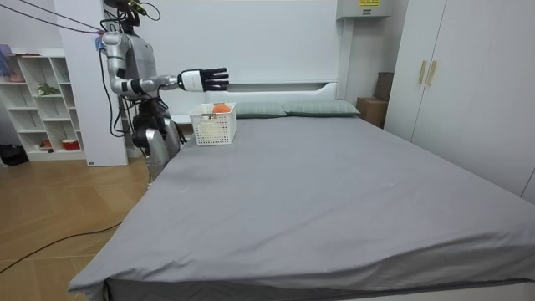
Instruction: Collect toys from the bed
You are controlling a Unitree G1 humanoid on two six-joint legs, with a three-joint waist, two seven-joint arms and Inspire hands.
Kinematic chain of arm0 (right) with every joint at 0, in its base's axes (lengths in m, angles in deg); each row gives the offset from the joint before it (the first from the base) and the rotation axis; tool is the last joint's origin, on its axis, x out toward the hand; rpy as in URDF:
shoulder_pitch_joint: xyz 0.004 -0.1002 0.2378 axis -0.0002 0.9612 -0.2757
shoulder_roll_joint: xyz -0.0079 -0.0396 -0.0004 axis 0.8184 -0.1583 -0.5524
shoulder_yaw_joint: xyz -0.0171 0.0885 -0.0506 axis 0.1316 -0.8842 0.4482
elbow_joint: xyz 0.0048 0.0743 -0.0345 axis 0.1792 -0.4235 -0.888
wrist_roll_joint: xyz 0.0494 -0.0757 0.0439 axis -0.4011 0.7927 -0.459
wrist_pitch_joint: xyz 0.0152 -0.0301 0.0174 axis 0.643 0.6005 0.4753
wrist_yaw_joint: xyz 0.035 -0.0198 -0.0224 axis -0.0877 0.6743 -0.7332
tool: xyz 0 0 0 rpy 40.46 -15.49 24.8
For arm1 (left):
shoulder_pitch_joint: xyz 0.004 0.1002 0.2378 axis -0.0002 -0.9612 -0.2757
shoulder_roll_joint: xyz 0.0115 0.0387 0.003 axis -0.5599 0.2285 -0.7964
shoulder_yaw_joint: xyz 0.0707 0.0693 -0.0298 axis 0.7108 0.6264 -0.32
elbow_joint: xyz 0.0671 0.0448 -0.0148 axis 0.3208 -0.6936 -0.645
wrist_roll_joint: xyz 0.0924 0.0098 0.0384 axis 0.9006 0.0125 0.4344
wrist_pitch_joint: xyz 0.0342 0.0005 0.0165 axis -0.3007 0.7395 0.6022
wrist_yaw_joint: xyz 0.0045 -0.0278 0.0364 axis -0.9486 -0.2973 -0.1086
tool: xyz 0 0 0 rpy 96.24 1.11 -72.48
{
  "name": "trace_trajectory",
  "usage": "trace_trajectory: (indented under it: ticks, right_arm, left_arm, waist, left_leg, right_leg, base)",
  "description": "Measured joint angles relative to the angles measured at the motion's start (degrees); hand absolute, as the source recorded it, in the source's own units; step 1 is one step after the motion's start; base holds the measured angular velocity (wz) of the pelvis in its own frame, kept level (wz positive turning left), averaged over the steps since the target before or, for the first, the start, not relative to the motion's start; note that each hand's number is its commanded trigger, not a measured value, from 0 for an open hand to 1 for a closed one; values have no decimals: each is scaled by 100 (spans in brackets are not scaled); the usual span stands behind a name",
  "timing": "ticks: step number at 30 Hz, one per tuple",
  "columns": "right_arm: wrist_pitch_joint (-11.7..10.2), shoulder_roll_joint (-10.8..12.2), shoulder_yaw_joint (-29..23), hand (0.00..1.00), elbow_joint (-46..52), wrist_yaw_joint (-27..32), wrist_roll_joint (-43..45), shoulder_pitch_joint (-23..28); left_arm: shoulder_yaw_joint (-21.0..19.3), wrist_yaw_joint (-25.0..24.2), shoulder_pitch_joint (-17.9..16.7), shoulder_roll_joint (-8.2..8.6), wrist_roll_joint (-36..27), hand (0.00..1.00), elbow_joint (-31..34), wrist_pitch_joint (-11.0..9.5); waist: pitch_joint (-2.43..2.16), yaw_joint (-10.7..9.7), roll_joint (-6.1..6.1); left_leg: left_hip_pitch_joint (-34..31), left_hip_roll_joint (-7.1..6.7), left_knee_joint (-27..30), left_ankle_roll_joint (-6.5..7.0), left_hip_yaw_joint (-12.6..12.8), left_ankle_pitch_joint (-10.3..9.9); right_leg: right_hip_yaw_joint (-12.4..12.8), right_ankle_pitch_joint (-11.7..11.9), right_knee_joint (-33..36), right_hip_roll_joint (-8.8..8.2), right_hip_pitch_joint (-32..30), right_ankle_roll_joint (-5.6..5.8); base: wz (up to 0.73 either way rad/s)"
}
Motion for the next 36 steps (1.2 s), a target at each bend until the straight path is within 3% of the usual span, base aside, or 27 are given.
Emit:
trace_trajectory:
  ticks: [3, 4, 10, 14, 21, 23, 29, 33, 36]
  right_arm:
    - [-21, 2, -223, 0, -345, 214, -633, 213]
    - [-29, 2, -301, 0, -479, 314, -896, 269]
    - [-299, 75, -521, 0, -1508, 734, -2394, 506]
    - [-448, 132, -545, 0, -1736, 985, -2963, 680]
    - [-682, 204, -874, 0, -3390, 1159, -3876, 855]
    - [-798, 222, -969, 0, -4127, 1141, -3960, 845]
    - [-781, 287, -1196, 0, -5705, 930, -4086, 857]
    - [-722, 285, -1195, 0, -6711, 539, -3978, 839]
    - [-473, 299, -1181, 0, -7503, 91, -3182, 778]
  left_arm:
    - [-18, 46, -96, 1, 5, 0, 4, 0]
    - [-15, 85, -102, 6, -2, 0, 13, 0]
    - [-2, 291, -203, 6, -4, 0, 81, -29]
    - [-5, 274, -227, 1, -4, 0, 76, -22]
    - [-18, 253, -278, 2, -253, 0, 151, -22]
    - [-18, 250, -313, 1, -230, 0, 151, -28]
    - [-32, 208, -359, 3, -273, 0, 168, -38]
    - [-35, 131, -373, 36, -351, 0, 159, -31]
    - [-211, 0, -376, 109, -338, 0, 154, -21]
  waist:
    - [-20, -16, 39]
    - [-6, -33, 68]
    - [0, -296, 132]
    - [0, -321, 197]
    - [-9, -459, 169]
    - [-1, -468, 153]
    - [-13, -480, 137]
    - [-18, -564, 117]
    - [-25, -550, 103]
  left_leg:
    - [108, 18, -56, 1, 162, -17]
    - [125, 24, -64, 3, 218, -31]
    - [154, 25, -46, 3, 253, -86]
    - [119, 46, -45, -4, 389, -104]
    - [78, 57, -43, -9, 378, -117]
    - [72, 59, -42, -10, 376, -118]
    - [68, 56, -41, -15, 367, -137]
    - [110, 32, -23, -14, 296, -137]
    - [161, 11, -17, -12, 225, -161]
  right_leg:
    - [145, 5, 21, 10, 4, 4]
    - [158, 7, 36, 13, -7, 7]
    - [254, 3, 68, 43, -17, 16]
    - [360, 2, 75, 68, -109, 17]
    - [311, 0, 3, 73, -83, 18]
    - [307, -1, 3, 77, -87, 18]
    - [316, -19, -8, 72, -85, 23]
    - [295, -59, -26, 62, -9, 38]
    - [298, -141, -20, 48, 5, 56]
  base:
    - [-28]
    - [-17]
    - [-8]
    - [-17]
    - [3]
    - [2]
    - [-1]
    - [8]
    - [9]
